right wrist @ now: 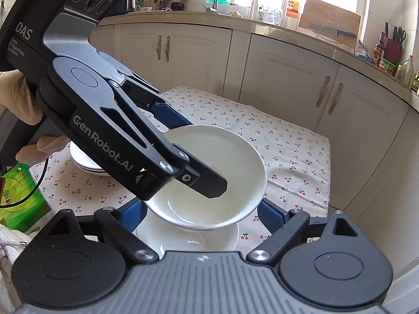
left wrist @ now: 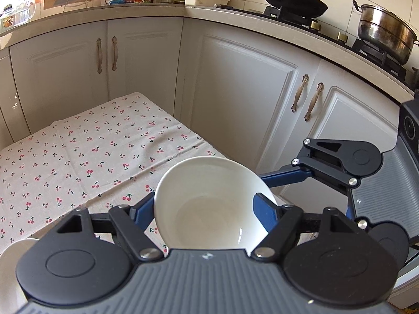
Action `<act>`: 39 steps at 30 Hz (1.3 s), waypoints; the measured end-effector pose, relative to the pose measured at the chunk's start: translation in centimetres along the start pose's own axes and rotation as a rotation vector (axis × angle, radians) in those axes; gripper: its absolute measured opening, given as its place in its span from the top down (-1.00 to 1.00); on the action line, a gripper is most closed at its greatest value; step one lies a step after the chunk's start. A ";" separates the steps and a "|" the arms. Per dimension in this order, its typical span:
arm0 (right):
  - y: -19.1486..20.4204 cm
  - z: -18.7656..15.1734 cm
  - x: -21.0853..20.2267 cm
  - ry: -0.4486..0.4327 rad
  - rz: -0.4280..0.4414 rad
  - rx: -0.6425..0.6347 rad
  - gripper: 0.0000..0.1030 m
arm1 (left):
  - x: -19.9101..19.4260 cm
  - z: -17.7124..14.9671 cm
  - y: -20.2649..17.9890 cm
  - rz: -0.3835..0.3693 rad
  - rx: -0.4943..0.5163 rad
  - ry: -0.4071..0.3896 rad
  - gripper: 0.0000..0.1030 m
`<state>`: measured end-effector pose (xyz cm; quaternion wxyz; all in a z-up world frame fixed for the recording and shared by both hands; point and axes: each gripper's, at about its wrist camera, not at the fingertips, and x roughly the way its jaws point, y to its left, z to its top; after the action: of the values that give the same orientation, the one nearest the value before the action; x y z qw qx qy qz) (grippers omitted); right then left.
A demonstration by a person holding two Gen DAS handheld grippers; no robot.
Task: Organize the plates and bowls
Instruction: 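Lower the white bowl into the nested bowls and open the left gripper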
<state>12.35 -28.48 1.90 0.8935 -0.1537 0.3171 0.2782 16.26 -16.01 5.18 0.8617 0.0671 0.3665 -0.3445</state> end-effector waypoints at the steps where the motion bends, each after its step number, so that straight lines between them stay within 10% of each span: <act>1: 0.1 -0.1 0.0 0.005 -0.001 -0.001 -0.82 | 0.1 -0.1 0.0 -0.003 -0.003 0.002 -0.50; 39: 0.7 -2.3 1.7 0.089 0.017 0.012 -0.82 | 2.8 -2.7 0.6 -0.045 -0.067 0.064 -0.51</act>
<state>11.89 -28.26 -0.95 0.8770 -0.1582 0.3594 0.2768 16.42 -16.07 1.22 0.8433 0.0411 0.4066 -0.3491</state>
